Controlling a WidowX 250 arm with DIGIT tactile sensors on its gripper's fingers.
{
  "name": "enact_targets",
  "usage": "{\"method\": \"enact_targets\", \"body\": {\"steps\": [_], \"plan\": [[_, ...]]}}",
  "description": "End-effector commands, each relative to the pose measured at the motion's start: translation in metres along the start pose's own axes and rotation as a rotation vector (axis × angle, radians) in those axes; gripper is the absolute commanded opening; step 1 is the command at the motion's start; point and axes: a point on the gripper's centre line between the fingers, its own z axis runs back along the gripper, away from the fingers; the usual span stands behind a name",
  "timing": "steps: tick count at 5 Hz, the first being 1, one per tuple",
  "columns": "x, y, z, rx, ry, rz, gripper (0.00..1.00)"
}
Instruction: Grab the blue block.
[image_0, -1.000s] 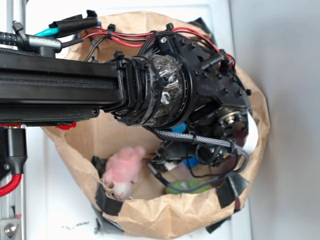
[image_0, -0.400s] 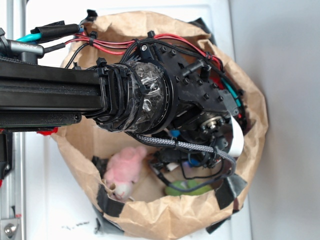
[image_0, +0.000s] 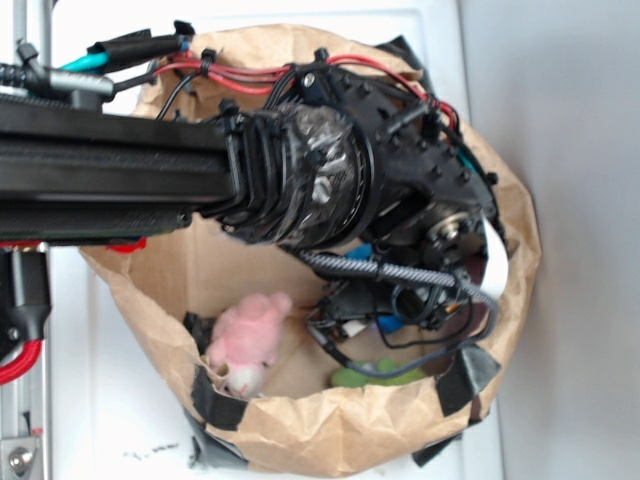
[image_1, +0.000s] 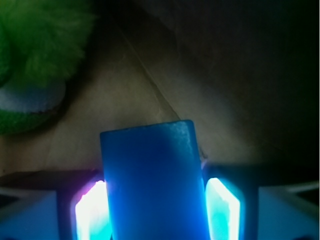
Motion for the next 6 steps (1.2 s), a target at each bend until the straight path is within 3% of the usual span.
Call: {"method": "enact_targets", "body": {"steps": [1,2,3,4,5,6], "plan": [[0.006,-0.005,0.073,0.041,-0.14,-0.011,0.0],[0.012,-0.022,0.092,0.09,-0.177,-0.035,0.0],[0.019,-0.032,0.106,0.097,-0.186,-0.034,0.0],[0.025,-0.036,0.123,0.118,-0.146,0.022,0.0],[0.029,-0.04,0.14,0.168,-0.021,0.21,0.0],[0.028,-0.051,0.156,0.175,0.15,0.448,0.0]]}}
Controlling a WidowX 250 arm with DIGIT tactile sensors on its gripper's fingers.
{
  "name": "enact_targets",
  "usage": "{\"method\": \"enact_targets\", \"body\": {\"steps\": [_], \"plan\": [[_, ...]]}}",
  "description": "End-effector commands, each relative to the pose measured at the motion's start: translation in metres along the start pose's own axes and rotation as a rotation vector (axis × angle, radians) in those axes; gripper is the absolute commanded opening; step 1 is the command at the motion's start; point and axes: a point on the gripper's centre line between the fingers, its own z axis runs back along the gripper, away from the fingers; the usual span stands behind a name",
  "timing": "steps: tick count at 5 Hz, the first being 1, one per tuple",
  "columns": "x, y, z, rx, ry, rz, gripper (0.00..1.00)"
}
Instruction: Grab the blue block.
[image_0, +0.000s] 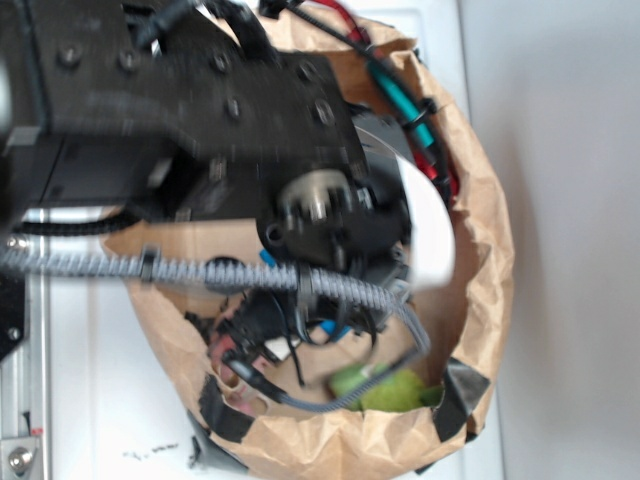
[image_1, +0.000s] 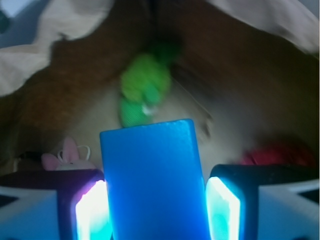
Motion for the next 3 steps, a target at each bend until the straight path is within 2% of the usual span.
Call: {"method": "enact_targets", "body": {"steps": [1,2,3], "plan": [[-0.001,-0.008,0.05,0.073,0.147,0.456,0.0],[-0.008,-0.003,0.046,0.063,0.133,0.633,0.0],[-0.008,0.003,0.043,0.013,0.15,0.621,0.0]]}}
